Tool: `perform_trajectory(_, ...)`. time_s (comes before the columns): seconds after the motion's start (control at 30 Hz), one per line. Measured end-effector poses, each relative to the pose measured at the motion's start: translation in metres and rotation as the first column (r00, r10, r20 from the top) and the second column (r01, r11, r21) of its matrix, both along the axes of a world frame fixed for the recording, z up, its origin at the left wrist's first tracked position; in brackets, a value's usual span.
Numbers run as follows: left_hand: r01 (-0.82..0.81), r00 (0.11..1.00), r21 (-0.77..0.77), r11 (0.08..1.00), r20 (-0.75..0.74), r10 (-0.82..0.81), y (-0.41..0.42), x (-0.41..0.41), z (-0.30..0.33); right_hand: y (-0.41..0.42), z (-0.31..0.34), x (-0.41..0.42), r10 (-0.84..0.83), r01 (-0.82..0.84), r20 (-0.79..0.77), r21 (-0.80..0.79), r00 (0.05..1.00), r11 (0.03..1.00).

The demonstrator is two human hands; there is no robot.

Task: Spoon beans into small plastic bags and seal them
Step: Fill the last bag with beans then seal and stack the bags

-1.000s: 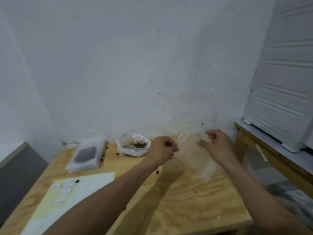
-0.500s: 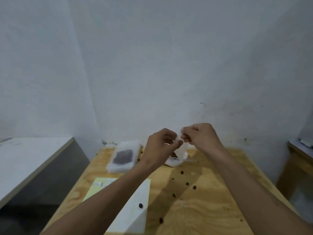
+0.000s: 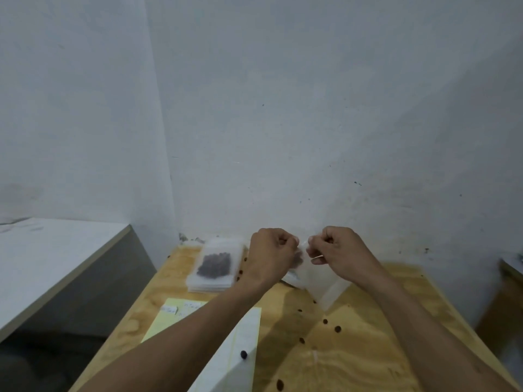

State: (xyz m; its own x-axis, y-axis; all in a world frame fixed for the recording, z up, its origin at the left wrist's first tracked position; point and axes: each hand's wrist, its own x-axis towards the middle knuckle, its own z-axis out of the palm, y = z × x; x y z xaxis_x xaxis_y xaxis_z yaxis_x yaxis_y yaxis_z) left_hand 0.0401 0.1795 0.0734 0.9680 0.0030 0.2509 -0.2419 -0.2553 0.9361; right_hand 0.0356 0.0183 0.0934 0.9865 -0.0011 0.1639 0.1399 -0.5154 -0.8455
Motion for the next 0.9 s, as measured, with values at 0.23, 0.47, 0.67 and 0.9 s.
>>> perform_trajectory(0.23,-0.249,0.94,0.107,0.963,0.268,0.213,0.001,0.006,0.003,0.017,0.004,-0.014,-0.066,0.072,-0.074,0.077,0.995,0.994)
perform_trajectory(0.47,-0.036,0.876,0.205,0.978,0.478,-0.068,-0.003,-0.013,0.007,-0.001,0.027,-0.006,-0.094,0.106,-0.103,0.116,0.99,0.988)
perform_trajectory(0.67,0.162,0.895,0.712,0.683,0.186,-0.406,0.01,0.005,0.023,-0.015,0.037,-0.005,0.053,-0.053,-0.051,0.009,0.997,0.999)
perform_trajectory(0.9,-0.035,0.886,0.807,0.589,0.298,-0.355,0.019,0.01,0.018,-0.015,0.028,0.0,-0.045,0.054,0.042,-0.218,0.998,0.975)
